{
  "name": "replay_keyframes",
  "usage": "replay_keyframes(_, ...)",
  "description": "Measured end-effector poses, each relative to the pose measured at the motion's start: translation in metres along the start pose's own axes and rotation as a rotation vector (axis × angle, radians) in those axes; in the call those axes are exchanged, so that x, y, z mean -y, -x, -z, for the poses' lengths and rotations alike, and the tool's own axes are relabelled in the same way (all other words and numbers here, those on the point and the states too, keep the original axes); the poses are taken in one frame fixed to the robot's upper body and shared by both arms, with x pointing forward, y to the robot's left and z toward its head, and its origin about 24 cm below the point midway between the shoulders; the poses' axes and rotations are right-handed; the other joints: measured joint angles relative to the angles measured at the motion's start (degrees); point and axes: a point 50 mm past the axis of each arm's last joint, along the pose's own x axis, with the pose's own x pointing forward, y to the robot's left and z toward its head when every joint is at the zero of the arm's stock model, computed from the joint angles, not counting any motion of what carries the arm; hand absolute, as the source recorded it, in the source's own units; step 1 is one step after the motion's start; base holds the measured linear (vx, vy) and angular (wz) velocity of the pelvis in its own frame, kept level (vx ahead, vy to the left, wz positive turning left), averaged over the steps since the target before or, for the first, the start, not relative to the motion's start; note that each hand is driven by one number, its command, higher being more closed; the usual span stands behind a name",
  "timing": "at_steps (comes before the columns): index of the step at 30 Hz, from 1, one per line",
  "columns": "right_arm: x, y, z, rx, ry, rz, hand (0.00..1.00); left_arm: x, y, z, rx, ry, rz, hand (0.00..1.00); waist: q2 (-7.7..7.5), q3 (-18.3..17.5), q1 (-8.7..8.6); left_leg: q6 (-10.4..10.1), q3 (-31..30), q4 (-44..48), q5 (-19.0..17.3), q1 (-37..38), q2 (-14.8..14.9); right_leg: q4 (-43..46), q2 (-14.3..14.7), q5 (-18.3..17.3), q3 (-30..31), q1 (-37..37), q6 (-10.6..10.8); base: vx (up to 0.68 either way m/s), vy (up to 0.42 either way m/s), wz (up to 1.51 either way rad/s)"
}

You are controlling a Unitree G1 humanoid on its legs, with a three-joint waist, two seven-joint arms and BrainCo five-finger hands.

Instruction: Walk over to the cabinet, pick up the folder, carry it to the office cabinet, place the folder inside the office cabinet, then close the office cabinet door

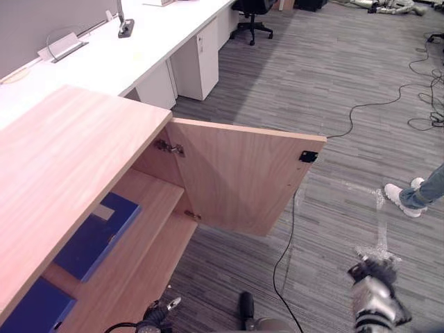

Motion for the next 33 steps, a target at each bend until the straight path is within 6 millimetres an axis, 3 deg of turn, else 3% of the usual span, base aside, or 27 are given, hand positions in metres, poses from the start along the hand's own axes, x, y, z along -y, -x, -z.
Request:
replay_keyframes(2, -0.017, -0.008, -0.036, 0.094, -0.029, -0.047, 0.0, -0.003, 0.001, 0.005, -0.011, -0.014, -0.002, 0.0, 0.57, -0.08, -0.12, -0.07, -2.11, 1.34, 0.56, -0.88, -0.43, 0.02, -1.01, 0.24, -0.33, 0.07, 0.34, -0.01, 0.005, 0.09)
replay_keyframes(5, -0.048, -0.009, -0.064, 0.175, 0.001, -0.155, 0.0, -0.002, 0.003, 0.012, -0.025, -0.025, 0.003, 0.0, 1.28, -0.11, -0.09, -0.05, -3.49, 1.33, 1.09, -0.84, -0.9, 0.03, -1.69, 0.26, -1.33, 0.45, 0.39, -0.02, -0.003, 0.13)
replay_keyframes(6, -0.054, -0.008, -0.067, 0.18, 0.007, -0.177, 0.0, -0.002, 0.003, 0.011, -0.025, -0.027, 0.005, 0.0, 1.33, -0.09, -0.08, -0.05, -4.0, 1.28, 1.09, -0.88, -0.91, 0.03, -1.76, 0.26, -1.59, 0.51, 0.39, -0.02, -0.008, 0.22)
replay_keyframes(12, -0.134, 0.016, -0.093, 0.229, 0.067, -0.468, 0.0, 0.0, 0.003, 0.011, -0.018, -0.048, 0.025, 0.0, 1.72, 0.19, 1.39, -0.04, -5.96, -0.02, 1.08, -0.9, -0.91, -0.01, -1.99, 0.63, -3.07, 0.48, 0.44, -0.06, -0.006, 0.16)
replay_keyframes(18, -0.183, 0.042, -0.122, 0.317, 0.129, -0.637, 0.0, -0.001, 0.003, 0.01, -0.015, -0.029, 0.027, 0.0, 1.73, 1.06, 2.36, 0.06, -7.77, -0.83, 1.02, -0.89, -1.02, -0.02, -2.17, 1.17, -3.94, 0.38, 0.29, -0.06, -0.003, 0.08)
replay_keyframes(33, -0.195, 0.049, -0.139, 0.377, 0.26, -0.758, 0.0, -0.002, 0.003, 0.011, -0.007, -0.058, 0.032, 0.0, 1.78, 1.78, 2.2, 0.09, -8.73, 0.2, 1.02, -1.75, -0.41, -0.02, -1.9, 1.62, -5.11, 0.27, -0.24, -0.02, -0.006, 0.02)
